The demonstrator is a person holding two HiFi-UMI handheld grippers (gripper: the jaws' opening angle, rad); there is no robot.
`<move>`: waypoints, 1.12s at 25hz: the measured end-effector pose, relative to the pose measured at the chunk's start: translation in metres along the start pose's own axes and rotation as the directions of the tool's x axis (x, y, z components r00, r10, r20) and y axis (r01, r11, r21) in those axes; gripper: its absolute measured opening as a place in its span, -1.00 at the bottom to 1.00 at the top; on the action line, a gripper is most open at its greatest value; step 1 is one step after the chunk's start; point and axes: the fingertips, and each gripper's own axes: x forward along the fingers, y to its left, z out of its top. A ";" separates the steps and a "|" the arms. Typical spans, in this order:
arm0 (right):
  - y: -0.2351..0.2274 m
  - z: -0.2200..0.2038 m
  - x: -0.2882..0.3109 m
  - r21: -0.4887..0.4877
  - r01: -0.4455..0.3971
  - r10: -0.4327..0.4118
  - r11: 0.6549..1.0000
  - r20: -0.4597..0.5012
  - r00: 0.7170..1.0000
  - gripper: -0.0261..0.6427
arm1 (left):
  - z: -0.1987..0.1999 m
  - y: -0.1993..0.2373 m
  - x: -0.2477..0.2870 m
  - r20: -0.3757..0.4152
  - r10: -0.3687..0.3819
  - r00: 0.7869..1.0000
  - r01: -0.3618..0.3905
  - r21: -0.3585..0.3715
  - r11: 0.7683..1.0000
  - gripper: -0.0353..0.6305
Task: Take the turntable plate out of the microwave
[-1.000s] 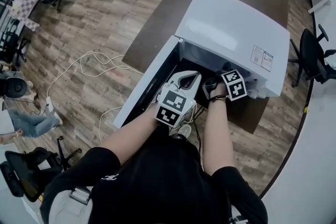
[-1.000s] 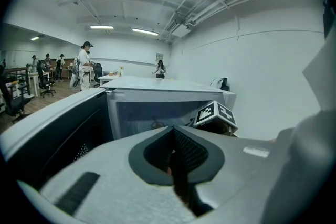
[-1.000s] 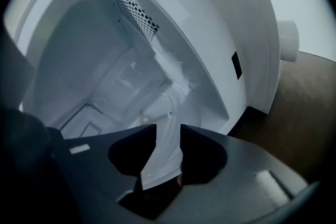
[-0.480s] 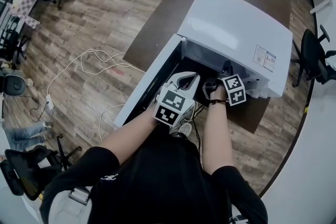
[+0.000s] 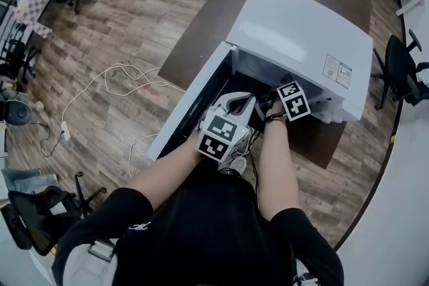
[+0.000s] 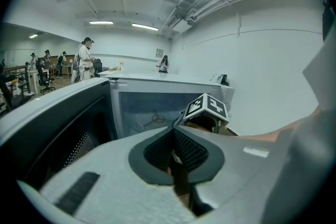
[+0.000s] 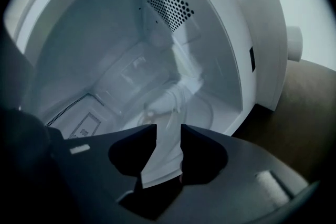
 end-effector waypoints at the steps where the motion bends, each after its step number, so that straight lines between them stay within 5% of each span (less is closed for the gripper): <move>1: 0.001 0.001 0.000 0.014 0.003 -0.004 1.000 0.005 1.000 -0.51 | 0.001 0.001 -0.001 0.003 0.003 1.000 -0.003 -0.003 1.000 -0.87; 4: 0.001 0.005 0.001 0.149 -0.068 0.066 0.986 0.016 0.998 -0.51 | 0.002 0.003 -0.004 0.011 0.010 1.000 -0.010 -0.009 1.000 -0.87; 8: 0.004 0.008 0.000 0.430 -0.261 0.261 0.865 0.060 0.964 -0.59 | -0.006 0.005 -0.005 -0.003 0.011 1.000 -0.011 -0.034 0.999 -0.87; 16: 0.010 0.000 -0.006 0.521 -0.402 0.403 0.753 0.117 0.908 -0.60 | -0.010 0.002 -0.005 -0.013 -0.002 1.000 0.002 -0.041 0.999 -0.87; 19: 0.012 -0.005 -0.005 0.494 -0.429 0.437 0.756 0.107 0.893 -0.60 | -0.014 0.002 -0.004 -0.021 -0.007 1.000 0.006 -0.045 0.999 -0.87; 24: 0.035 -0.014 -0.005 0.296 -0.442 0.458 0.847 0.016 0.889 -0.60 | -0.020 0.005 -0.004 -0.032 -0.009 0.999 0.007 -0.050 0.999 -0.87; 28: 0.043 -0.016 -0.003 0.308 -0.441 0.460 0.843 0.012 0.888 -0.56 | -0.022 0.008 -0.006 -0.036 -0.007 0.999 0.005 -0.056 0.998 -0.87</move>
